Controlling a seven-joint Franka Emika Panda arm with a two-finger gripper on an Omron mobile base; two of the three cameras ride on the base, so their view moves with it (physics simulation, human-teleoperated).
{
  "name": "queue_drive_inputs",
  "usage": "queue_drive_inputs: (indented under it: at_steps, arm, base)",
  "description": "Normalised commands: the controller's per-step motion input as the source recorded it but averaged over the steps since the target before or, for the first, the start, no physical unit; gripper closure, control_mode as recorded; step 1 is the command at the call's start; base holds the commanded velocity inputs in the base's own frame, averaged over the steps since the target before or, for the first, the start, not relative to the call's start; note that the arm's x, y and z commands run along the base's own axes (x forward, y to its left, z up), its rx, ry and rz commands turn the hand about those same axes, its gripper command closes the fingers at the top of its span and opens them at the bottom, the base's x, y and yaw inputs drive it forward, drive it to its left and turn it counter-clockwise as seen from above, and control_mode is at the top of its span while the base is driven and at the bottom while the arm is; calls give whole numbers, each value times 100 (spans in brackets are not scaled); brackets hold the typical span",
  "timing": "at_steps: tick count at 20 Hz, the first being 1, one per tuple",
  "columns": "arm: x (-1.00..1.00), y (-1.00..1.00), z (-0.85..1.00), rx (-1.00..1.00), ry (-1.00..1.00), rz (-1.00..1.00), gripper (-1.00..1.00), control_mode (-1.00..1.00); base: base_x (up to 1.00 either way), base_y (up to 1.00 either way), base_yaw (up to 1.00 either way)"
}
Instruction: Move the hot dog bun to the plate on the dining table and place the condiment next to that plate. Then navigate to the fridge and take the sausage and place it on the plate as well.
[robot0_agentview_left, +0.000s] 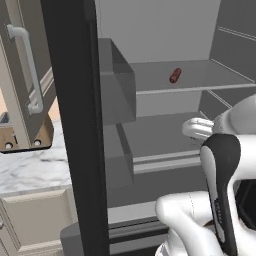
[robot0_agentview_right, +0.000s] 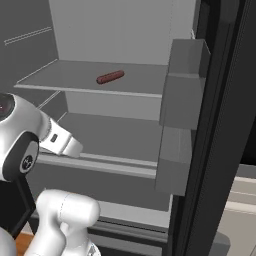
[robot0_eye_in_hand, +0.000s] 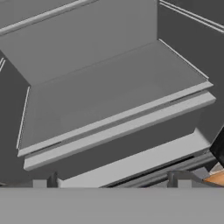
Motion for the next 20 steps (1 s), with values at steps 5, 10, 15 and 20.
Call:
queue_drive_inputs:
  at_steps: [5,10,15,20]
  arm:
    - [29,1,86,-13,0,-13,-100,-100]
    - [52,-1,55,-16,0,-14,-100,-100]
    - [77,-13,31,-12,2,-14,-100,-100]
    - [82,-2,18,-1,14,-11,-100,-100]
  base:
    - [0,0,0]
    - [0,0,0]
    - [0,0,0]
    - [0,0,0]
